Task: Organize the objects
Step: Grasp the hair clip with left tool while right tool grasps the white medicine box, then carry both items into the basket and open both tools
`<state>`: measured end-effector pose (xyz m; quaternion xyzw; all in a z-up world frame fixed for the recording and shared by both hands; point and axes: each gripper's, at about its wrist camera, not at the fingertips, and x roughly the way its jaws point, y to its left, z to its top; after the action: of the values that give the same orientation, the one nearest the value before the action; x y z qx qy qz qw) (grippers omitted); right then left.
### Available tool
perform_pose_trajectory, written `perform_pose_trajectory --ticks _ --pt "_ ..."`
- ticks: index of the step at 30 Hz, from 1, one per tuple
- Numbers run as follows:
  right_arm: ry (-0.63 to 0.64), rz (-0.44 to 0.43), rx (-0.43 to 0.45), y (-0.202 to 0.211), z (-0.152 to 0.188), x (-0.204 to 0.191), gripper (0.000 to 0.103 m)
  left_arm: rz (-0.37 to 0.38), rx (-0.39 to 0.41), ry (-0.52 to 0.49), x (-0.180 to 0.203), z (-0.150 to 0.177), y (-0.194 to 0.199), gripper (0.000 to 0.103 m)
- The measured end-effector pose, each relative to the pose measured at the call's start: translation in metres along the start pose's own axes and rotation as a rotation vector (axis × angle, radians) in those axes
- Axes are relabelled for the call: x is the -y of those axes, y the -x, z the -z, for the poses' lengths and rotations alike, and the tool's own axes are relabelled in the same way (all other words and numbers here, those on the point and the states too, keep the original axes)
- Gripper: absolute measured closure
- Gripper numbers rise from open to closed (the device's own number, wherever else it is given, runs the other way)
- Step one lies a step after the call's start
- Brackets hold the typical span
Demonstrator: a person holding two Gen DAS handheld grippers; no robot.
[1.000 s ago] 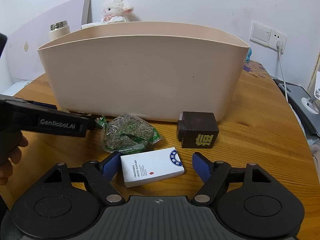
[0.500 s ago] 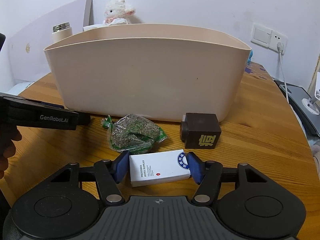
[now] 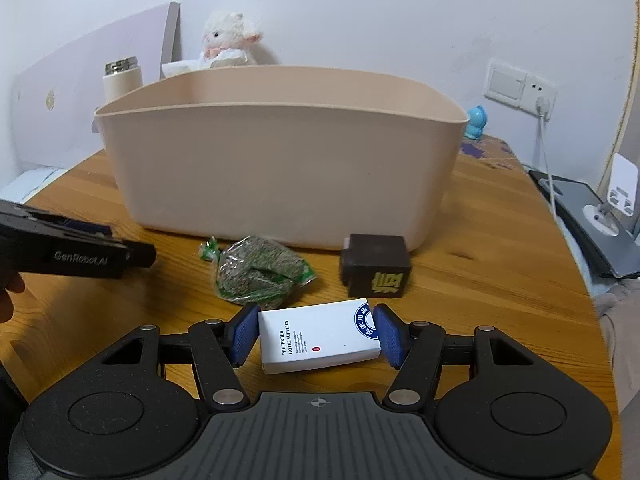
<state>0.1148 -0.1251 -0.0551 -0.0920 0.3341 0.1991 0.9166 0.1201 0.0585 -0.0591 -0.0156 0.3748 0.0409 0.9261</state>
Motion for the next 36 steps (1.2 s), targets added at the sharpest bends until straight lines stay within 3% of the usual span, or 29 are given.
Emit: perform_pose_trajectory --ticks 7,16,27,36 --pt "0.005 0.015 0.033 0.019 0.0 0.001 0.045 0.019 0.024 0.011 0.0 0.001 0.02 0.047" --pt "0.001 0.012 0.103 0.047 -0.013 0.002 0.045 0.04 0.123 -0.006 0.003 -0.011 0.063 0.047" --pt "0.031 0.054 0.229 0.072 -0.052 0.007 0.045 0.072 0.253 -0.037 0.011 -0.038 0.107 0.047" --pt "0.014 0.078 0.332 0.073 -0.093 0.012 0.045 0.06 0.318 -0.061 0.017 -0.071 0.109 0.047"
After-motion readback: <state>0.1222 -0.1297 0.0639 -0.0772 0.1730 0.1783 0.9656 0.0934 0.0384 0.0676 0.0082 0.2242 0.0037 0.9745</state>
